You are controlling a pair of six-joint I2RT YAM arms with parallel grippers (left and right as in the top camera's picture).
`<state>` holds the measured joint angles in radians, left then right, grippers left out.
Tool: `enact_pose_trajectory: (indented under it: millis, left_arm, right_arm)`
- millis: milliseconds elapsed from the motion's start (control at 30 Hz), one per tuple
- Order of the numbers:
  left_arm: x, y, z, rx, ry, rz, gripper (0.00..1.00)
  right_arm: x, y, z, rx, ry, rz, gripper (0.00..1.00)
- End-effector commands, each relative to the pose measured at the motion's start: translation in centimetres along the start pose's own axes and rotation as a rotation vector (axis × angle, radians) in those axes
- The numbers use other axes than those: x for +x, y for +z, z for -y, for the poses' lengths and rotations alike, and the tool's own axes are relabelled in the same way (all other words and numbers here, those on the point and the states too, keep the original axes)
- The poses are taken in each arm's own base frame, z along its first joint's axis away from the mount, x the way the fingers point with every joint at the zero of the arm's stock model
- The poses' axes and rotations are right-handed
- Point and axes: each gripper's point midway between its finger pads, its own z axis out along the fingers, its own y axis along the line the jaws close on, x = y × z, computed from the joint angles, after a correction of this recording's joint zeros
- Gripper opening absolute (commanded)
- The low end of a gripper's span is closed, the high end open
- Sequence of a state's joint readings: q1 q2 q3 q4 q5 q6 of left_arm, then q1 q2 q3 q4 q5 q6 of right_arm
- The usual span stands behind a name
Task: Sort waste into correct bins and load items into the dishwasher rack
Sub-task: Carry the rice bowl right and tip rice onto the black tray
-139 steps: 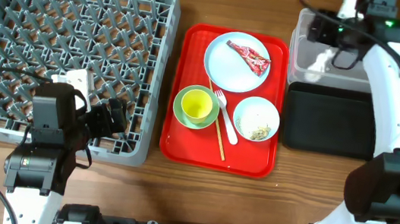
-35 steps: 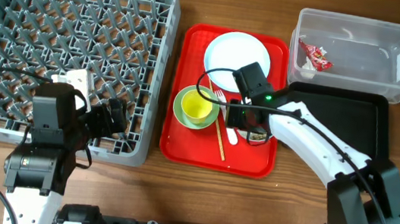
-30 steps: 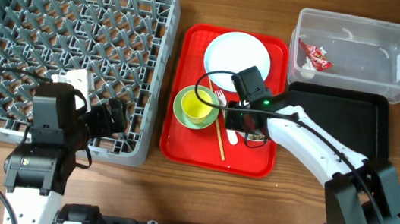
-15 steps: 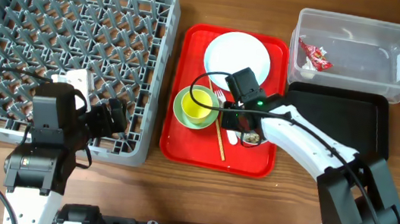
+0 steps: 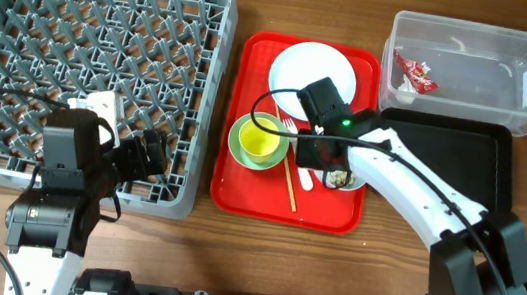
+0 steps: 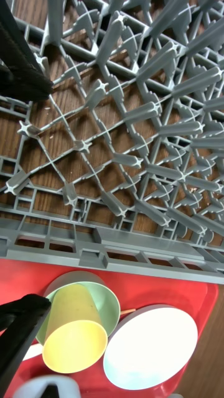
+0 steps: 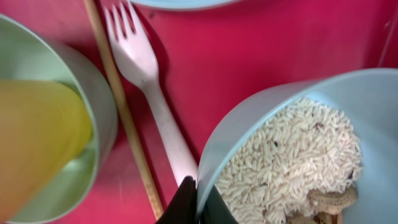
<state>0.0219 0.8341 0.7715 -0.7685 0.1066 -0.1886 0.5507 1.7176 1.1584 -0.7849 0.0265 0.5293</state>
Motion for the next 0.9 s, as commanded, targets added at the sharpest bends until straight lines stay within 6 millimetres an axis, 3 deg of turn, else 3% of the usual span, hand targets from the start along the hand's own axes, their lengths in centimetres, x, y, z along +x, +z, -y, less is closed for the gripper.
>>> enact_pose_trajectory:
  millis: [0,100,267,567,867]
  left_arm:
    - [-0.7,-0.5,0.3,0.016,-0.008,0.019,1.00]
    - [-0.7,-0.5,0.3,0.016,-0.008,0.019,1.00]
    - [-0.7,-0.5,0.3,0.016,-0.008,0.019,1.00]
    - [-0.7,-0.5,0.3,0.016,-0.008,0.018,1.00]
    - [-0.7,-0.5,0.3,0.016,-0.008,0.018,1.00]
  right_arm:
    - [-2.9,-4.0,-0.6,-0.050,-0.015,0.110,0.04]
    - [-3.9,-6.5,-0.1,-0.082,-0.007,0.175,0.04]
    - [-5.3,-8.6,3.6,-0.109,0.076,0.208,0.04]
    - [-5.6,-7.6,9.8,-0.476,0.257,0.094,0.04]
    - [-6.2,-6.4,12.1,-0.875,0.423,0.047,0.04]
